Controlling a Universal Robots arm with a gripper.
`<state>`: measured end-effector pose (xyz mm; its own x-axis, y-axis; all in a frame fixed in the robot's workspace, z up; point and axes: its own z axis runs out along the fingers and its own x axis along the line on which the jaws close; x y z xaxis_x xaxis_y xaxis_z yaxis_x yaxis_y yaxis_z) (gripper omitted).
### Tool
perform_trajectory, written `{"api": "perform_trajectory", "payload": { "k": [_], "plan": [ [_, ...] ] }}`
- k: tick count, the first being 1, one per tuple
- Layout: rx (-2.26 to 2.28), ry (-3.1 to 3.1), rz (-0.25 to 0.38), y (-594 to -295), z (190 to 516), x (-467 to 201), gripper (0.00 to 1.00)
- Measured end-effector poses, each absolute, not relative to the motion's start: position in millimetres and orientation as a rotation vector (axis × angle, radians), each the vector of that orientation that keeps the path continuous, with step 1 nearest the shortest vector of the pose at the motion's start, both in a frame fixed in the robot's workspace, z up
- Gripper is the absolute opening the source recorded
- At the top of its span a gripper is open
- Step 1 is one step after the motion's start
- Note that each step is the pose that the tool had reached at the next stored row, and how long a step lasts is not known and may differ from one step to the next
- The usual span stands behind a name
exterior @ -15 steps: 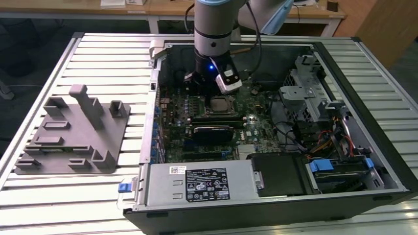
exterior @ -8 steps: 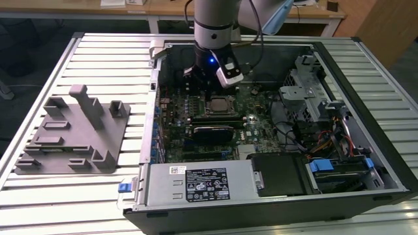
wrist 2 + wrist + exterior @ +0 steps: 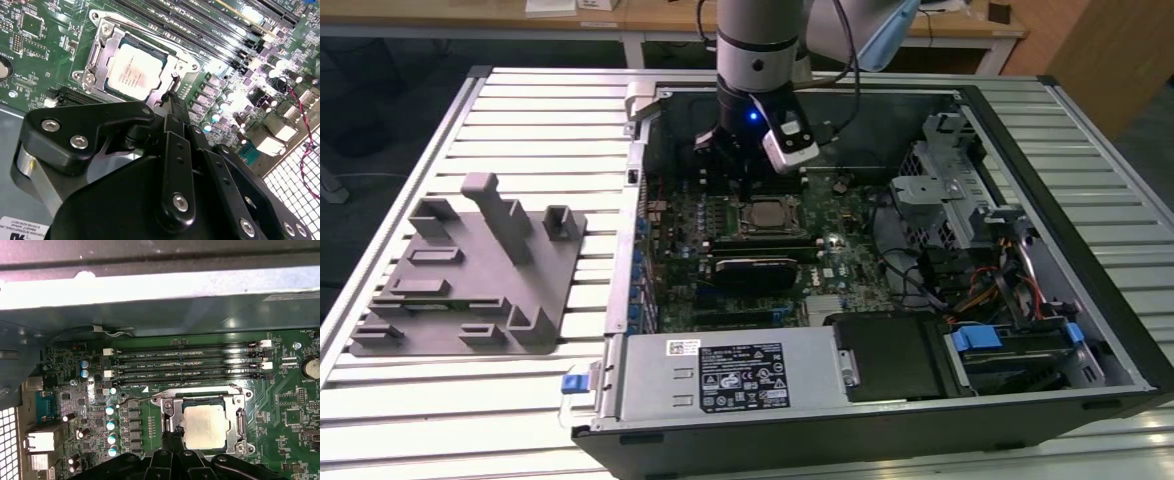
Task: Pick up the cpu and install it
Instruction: 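Close the cpu cover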
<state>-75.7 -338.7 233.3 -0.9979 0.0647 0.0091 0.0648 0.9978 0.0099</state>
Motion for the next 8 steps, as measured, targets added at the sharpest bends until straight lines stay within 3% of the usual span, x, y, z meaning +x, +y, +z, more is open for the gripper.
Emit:
{"api": "perform_trajectory", "payload": {
  "k": [8],
  "plan": [
    [-0.102,-3.131,-0.016,-338.7,233.4,-69.8,0.11]
  ]
}}
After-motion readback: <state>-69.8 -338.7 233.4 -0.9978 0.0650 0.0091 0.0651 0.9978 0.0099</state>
